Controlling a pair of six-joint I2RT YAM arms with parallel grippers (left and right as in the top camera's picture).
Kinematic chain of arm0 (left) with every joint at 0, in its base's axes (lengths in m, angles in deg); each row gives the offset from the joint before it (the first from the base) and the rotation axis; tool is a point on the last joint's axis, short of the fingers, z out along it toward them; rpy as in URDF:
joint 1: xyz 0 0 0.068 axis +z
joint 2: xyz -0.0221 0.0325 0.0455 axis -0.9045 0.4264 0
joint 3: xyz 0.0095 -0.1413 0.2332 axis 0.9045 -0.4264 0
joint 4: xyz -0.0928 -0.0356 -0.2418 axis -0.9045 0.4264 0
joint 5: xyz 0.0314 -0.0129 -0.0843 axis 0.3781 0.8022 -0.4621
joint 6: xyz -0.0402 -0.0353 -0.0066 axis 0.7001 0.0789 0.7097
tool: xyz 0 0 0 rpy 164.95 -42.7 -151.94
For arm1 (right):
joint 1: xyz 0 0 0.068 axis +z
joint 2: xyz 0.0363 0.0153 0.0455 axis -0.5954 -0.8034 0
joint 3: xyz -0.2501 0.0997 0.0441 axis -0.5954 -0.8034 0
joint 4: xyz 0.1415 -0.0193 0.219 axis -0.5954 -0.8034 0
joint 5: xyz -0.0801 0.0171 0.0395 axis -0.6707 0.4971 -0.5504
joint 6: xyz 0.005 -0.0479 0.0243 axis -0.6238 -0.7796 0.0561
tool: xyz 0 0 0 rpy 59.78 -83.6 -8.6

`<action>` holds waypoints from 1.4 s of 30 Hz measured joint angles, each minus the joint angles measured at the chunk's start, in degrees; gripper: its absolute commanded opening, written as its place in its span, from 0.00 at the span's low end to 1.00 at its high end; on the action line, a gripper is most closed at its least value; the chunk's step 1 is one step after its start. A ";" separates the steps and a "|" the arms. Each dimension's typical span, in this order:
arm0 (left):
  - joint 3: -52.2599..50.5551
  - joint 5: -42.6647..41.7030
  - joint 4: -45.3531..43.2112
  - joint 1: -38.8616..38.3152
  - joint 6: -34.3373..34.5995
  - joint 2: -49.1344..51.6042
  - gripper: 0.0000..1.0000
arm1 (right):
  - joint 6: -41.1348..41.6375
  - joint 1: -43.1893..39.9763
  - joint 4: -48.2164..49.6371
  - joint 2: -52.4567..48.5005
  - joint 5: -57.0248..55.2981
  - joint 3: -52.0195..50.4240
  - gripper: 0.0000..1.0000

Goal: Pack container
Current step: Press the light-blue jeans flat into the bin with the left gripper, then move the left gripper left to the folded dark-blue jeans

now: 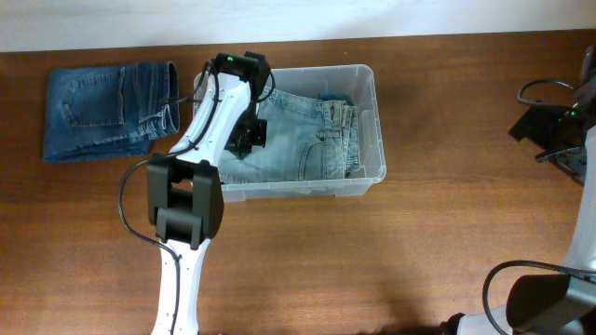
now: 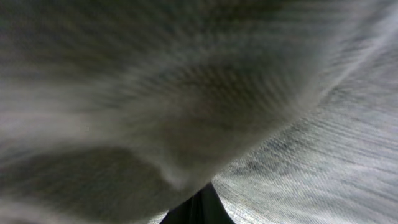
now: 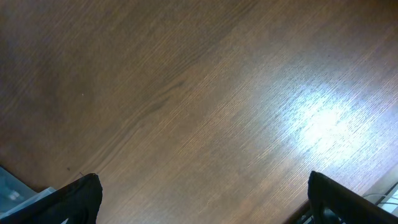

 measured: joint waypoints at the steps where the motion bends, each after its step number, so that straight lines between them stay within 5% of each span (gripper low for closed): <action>1: -0.87 -0.09 -0.33 0.00 0.00 0.00 0.01 | 0.00 0.00 0.00 0.00 0.00 0.00 0.98; 10: 1.84 -0.17 2.16 0.00 -0.48 -0.33 0.01 | 0.00 0.00 0.00 0.00 0.00 0.00 0.98; 18: 24.96 1.38 7.39 0.00 -0.94 -0.20 0.18 | -0.02 0.00 0.00 0.00 0.00 0.00 0.99; 19: 28.79 3.50 7.04 0.07 -0.94 -0.22 0.33 | -0.02 0.00 0.00 0.00 0.00 0.00 0.98; 20: 30.21 4.52 7.10 0.17 -0.90 -0.22 0.77 | 0.00 0.00 -0.02 0.00 0.00 0.00 0.98; 26: 36.06 9.46 6.25 5.90 -0.24 -0.22 0.99 | 0.00 0.00 0.00 0.00 0.00 0.00 0.98; 33: 36.04 11.98 -0.09 20.65 3.58 -0.22 0.95 | 0.00 0.00 0.00 0.00 0.00 0.00 0.99; 35: 36.04 12.31 -0.96 24.28 4.55 -0.22 0.14 | 0.00 0.00 0.00 0.00 0.00 0.00 0.98; 36: 36.04 12.28 -1.36 25.88 4.83 -0.22 0.01 | 0.00 0.00 0.00 0.00 0.00 0.00 0.98; 42: 32.13 12.31 -8.50 34.73 5.35 -0.22 0.01 | 0.00 0.00 -0.02 0.00 0.00 0.00 0.98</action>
